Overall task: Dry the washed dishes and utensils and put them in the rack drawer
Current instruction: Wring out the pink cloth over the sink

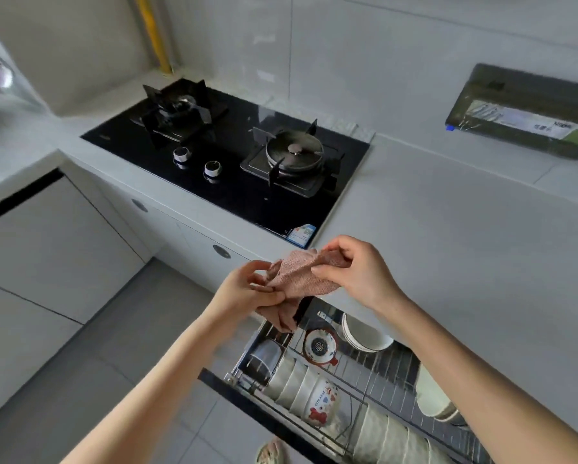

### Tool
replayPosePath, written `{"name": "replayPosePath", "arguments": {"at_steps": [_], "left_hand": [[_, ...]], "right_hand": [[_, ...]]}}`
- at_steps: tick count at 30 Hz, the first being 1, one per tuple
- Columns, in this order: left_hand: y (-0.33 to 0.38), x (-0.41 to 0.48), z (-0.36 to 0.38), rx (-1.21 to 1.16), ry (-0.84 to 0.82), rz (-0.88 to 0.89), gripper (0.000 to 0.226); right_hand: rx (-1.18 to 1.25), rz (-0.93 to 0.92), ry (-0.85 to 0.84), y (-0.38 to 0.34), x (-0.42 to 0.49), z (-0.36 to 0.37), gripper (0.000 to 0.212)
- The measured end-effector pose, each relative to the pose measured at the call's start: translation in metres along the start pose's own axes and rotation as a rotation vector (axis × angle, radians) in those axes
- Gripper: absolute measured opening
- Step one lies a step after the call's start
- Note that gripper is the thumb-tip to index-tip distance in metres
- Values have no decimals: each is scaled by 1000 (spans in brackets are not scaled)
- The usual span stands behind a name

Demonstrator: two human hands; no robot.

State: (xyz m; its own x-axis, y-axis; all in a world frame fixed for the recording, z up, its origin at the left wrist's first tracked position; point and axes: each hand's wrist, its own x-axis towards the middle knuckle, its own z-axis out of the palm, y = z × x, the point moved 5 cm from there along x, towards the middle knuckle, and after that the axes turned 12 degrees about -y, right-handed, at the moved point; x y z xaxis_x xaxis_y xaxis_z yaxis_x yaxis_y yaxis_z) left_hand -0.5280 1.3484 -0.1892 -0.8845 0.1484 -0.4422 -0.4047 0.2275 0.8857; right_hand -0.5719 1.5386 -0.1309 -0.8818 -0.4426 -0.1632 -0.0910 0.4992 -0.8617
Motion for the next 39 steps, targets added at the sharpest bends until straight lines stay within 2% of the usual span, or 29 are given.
{"name": "replayPosePath", "arguments": {"at_steps": [4,7,10,13,14,17,21,24,27,29,31,33,35,37,39], "left_hand": [[5,1,-14,16,99,4,53],[11,-1,-24,7,205,24,60],[15,-7,-29,144,302,-2,84],[18,-22,-31,124,425,64,106],[18,-28,-32,67,452,117,105],[12,-56,-42,-240,529,253,69],[-19,-105,-79,-474,737,189,37],[-42,-153,-121,-677,904,208,29],[-59,-208,-174,-803,1020,293,39],[-68,-241,-208,-842,1024,338,49],[-73,-272,-240,-859,1003,376,53],[-82,-299,-272,-853,986,373,54],[-93,-325,-304,-818,965,341,51],[-106,-351,-338,-748,978,263,45],[-124,-376,-371,-682,1040,137,36]], "right_hand": [[5,-136,-95,-30,25,-2,27],[62,-204,-240,-51,47,1,22],[130,-240,-322,-68,67,6,18],[217,-255,-492,-93,82,26,14],[257,-242,-569,-101,85,38,15],[357,-210,-789,-126,89,78,19],[409,-171,-984,-161,96,129,24],[292,-148,-1061,-175,105,177,25],[129,-38,-1229,-179,108,244,19],[133,122,-1380,-179,105,297,31],[305,377,-1420,-180,104,356,48],[532,702,-1380,-184,99,419,73],[734,909,-1500,-202,80,482,96],[910,911,-1671,-242,61,530,100],[1052,790,-1751,-287,55,560,93]]}}
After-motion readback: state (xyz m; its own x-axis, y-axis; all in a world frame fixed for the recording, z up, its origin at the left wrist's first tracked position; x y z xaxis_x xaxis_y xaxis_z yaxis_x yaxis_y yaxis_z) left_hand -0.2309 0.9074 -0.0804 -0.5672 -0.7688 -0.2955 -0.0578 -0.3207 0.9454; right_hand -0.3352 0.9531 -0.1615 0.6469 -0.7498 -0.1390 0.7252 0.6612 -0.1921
